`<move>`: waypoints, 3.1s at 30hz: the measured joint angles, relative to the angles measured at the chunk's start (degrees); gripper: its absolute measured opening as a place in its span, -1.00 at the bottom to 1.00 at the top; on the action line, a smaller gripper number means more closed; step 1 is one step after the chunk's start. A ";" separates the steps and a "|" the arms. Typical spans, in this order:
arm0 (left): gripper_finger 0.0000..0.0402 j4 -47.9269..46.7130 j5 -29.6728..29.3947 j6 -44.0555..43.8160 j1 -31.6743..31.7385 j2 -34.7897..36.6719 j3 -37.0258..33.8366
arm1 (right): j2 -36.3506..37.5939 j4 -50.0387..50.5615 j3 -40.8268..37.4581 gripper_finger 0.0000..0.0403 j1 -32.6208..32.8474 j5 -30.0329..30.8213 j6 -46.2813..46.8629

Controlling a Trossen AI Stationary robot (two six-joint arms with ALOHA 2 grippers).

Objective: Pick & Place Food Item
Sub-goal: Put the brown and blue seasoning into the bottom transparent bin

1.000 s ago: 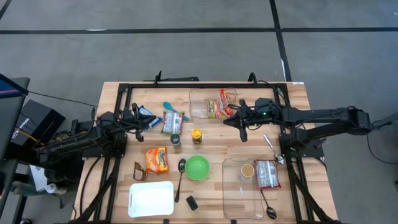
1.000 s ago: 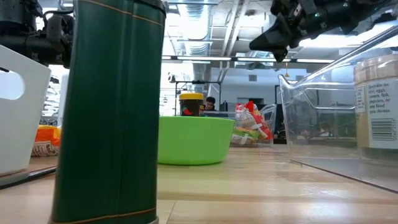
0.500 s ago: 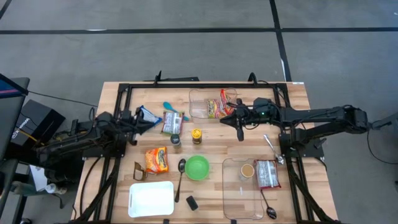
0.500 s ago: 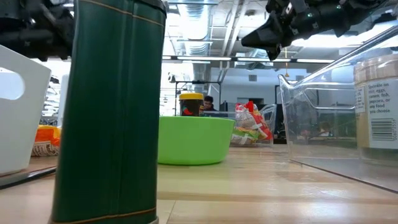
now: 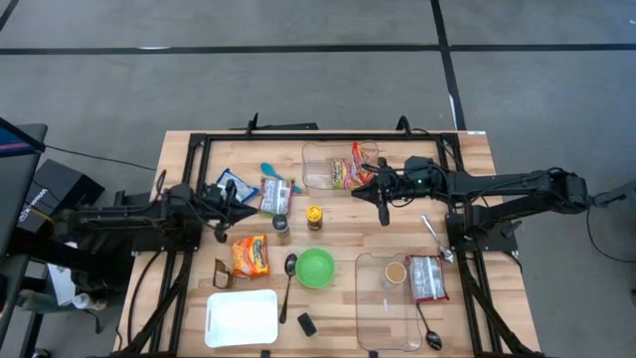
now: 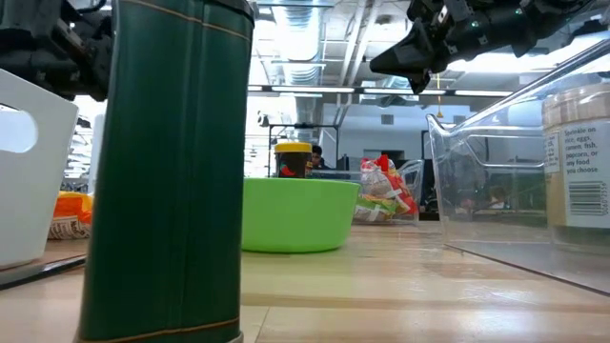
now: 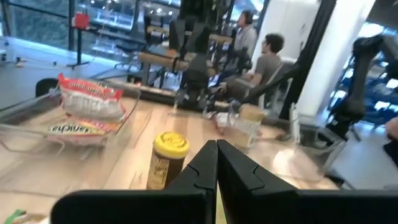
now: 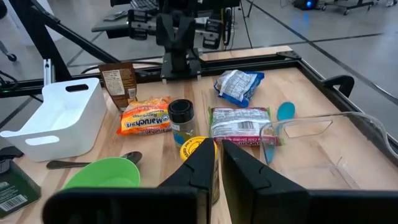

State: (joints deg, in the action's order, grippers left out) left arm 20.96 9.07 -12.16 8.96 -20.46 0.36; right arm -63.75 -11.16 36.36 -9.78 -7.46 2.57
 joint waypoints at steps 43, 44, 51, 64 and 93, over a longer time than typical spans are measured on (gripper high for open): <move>-1.00 3.88 -16.17 10.22 -12.36 -42.26 5.55 | 0.00 1.30 0.00 -0.88 0.00 -0.01 0.00; -1.00 3.91 -16.16 10.22 -12.36 -42.55 5.55 | 0.00 1.50 0.00 -0.88 0.00 0.00 0.00; -0.98 3.96 -16.16 10.21 -12.36 -42.94 5.57 | 0.00 1.81 0.00 -0.88 0.00 0.00 0.00; -0.45 3.96 -17.03 10.20 -12.36 -42.94 5.57 | 0.00 1.75 0.00 -0.88 0.00 0.00 -0.02; 0.18 19.46 -17.84 10.31 -12.36 -59.26 7.16 | 0.00 1.73 0.00 -0.88 0.00 -0.01 -0.04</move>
State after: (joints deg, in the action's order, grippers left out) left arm 40.43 -8.78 -1.85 -3.40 -79.72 7.52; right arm -63.75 -9.43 36.36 -9.78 -7.47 2.52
